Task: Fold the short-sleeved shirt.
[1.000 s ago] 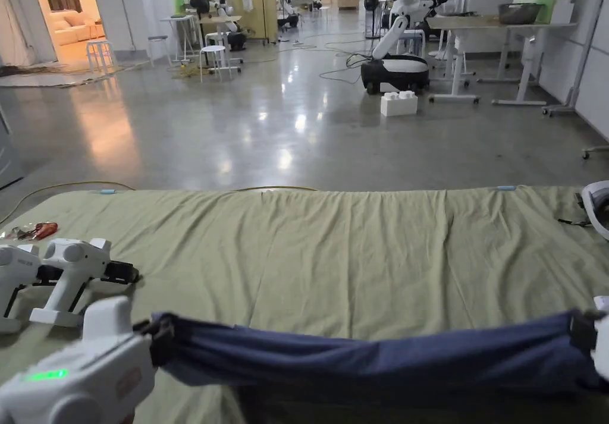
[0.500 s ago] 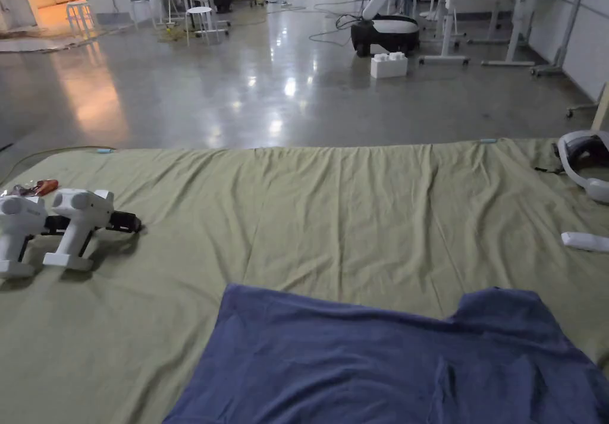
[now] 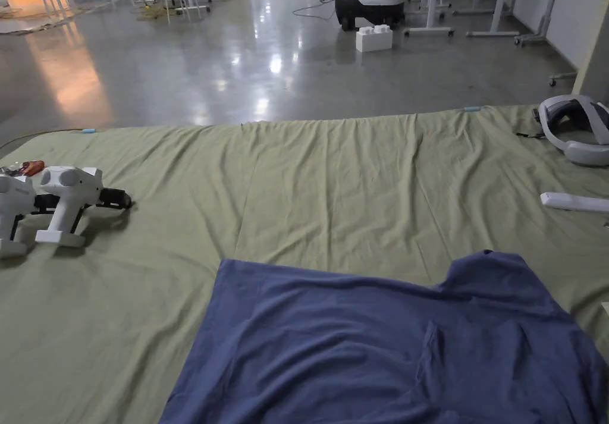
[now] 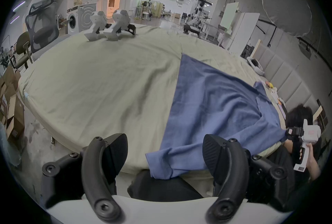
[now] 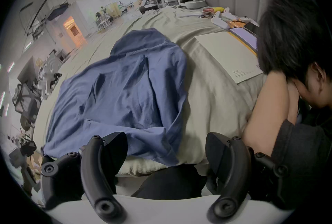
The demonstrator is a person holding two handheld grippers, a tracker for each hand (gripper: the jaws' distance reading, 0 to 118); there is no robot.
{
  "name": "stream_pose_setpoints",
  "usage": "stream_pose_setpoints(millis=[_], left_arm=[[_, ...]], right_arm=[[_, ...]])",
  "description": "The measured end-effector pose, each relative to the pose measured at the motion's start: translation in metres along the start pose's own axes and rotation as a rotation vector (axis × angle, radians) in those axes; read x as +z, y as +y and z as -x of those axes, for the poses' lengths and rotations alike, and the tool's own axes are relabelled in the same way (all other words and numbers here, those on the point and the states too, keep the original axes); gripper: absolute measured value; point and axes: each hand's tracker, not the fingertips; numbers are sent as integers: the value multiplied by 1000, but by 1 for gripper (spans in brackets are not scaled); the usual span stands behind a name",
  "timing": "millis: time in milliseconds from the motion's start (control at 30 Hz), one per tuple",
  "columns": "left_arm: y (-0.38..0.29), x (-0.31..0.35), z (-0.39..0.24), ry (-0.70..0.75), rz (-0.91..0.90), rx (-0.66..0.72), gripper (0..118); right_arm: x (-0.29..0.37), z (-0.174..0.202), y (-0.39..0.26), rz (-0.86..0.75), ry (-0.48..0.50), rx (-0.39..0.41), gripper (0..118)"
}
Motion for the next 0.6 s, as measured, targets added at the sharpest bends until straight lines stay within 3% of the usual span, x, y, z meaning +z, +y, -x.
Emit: stream_pose_setpoints(millis=[167,333,400,467,600], left_arm=[[30,50,-18,17,-210,6,96],[52,122,-75,70,-500,-132,98],[57,142,-98,142,-582,-224,98],[59,160,-119,187,-659,-309,98],[63,182,-145,147,-727,-318,98]], right_arm=[[56,15,11,-189,45,13,96],[143,77,17,-550,36,204,98],[165,95,19,-673,-19,253,99],[176,113,26,-707,-69,307,99],[184,126,34,-695,18,345,97]])
